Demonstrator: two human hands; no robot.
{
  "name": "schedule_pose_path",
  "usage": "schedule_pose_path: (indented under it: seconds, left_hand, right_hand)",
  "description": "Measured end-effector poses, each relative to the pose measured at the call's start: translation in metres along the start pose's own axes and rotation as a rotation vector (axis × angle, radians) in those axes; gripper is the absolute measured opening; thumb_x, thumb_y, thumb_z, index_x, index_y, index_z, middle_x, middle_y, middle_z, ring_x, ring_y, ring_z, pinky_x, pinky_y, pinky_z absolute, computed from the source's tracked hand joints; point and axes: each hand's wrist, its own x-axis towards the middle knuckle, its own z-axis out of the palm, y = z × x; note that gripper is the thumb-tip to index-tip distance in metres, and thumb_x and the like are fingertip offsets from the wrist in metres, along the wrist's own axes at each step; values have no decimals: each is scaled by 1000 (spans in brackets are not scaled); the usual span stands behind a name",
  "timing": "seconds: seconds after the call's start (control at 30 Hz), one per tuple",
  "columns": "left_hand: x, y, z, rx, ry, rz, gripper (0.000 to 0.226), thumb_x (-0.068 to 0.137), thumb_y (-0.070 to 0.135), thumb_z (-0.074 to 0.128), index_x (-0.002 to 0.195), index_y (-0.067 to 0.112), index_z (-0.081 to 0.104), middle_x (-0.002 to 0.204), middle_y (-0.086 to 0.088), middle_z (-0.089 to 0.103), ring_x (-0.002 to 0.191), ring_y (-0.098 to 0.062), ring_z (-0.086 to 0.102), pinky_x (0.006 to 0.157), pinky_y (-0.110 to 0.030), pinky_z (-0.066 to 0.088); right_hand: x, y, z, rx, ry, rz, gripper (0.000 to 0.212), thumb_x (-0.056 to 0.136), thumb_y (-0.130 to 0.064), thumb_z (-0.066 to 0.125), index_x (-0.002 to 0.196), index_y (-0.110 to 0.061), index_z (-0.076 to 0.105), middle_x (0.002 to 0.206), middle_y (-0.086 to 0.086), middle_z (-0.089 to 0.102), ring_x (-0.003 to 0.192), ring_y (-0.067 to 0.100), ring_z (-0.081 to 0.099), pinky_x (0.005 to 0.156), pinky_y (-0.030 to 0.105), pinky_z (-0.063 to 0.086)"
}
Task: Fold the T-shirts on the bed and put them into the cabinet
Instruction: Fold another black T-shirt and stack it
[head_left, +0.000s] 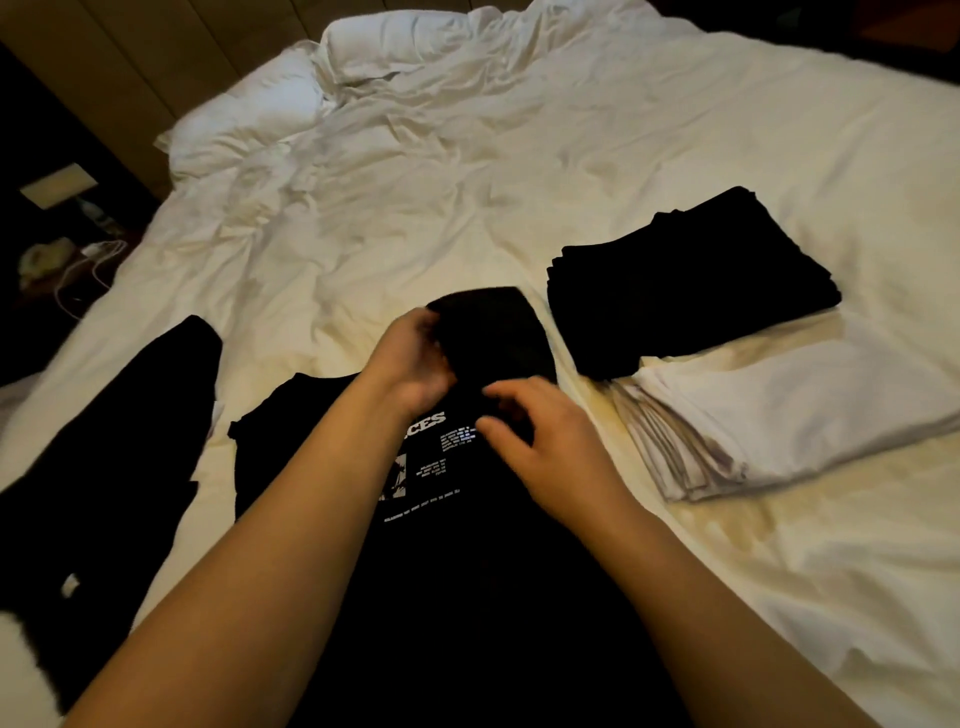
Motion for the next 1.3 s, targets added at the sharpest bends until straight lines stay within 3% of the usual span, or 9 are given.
schedule_pose_path:
  seconds: [0.1,0.23,0.33,0.4,0.47,0.57,0.77,1.1,1.3]
  left_hand:
    - [6,-17,-43,-224,169,-45,33,101,26,38,98,11,68,90,-7,65,81,-21,61,78,-33,47]
    - [3,-40,-54,-76,257,-71,64,94,67,45,122,12,62,108,-10,70,94,-23,68,74,-36,55]
    - [11,-45,-52,131,361,23,40,98,34,63,129,9,61,108,-6,71,74,-15,70,64,-31,58]
    - [17,-40,-53,187,470,105,42,99,22,61,139,8,54,124,-8,67,95,-22,70,83,-38,59]
    - [20,-36,-57,218,520,175,32,100,27,60,127,10,61,123,-8,67,104,-26,68,92,-42,57]
    - [12,-46,-60,272,440,105,28,92,39,70,103,13,67,103,-5,73,89,-21,71,68,-31,58]
    - [18,-63,-78,463,522,138,26,95,21,68,118,9,66,111,-12,71,96,-30,70,89,-47,58]
    - [1,-74,-81,1042,673,412,72,77,14,77,139,15,41,137,-10,48,128,-29,47,105,-45,45]
    - [18,-56,-62,1070,386,564,19,95,18,58,111,17,68,109,3,65,110,-18,60,90,-29,48]
  right_hand:
    - [-4,1,7,-84,-204,12,40,96,-44,59,131,-25,60,119,-10,58,113,5,49,99,24,41]
    - [-2,3,5,-44,-81,35,32,97,-42,57,122,-24,64,114,-12,60,110,4,52,96,24,44]
    - [-2,8,4,-38,-18,91,26,98,-41,56,115,-24,66,107,-14,60,105,2,52,93,25,46]
    - [-3,13,3,-80,-17,164,30,97,-41,57,121,-23,62,113,-11,58,111,6,50,94,23,44]
    - [-4,18,3,-149,-3,256,44,95,-39,61,134,-20,52,127,-5,51,122,12,46,94,22,38]
    - [-3,23,1,-228,-71,397,56,90,-40,68,138,-19,47,127,0,53,119,18,52,90,29,43]
    - [-2,32,5,-319,-34,436,16,89,-26,63,80,-14,64,75,1,64,74,21,62,64,36,50]
    - [-4,35,-5,-462,-117,441,11,86,-19,58,85,-8,56,79,7,59,71,28,57,63,40,52]
    - [6,27,4,-283,96,277,19,95,-31,57,104,-15,59,98,-2,55,94,18,52,72,32,38]
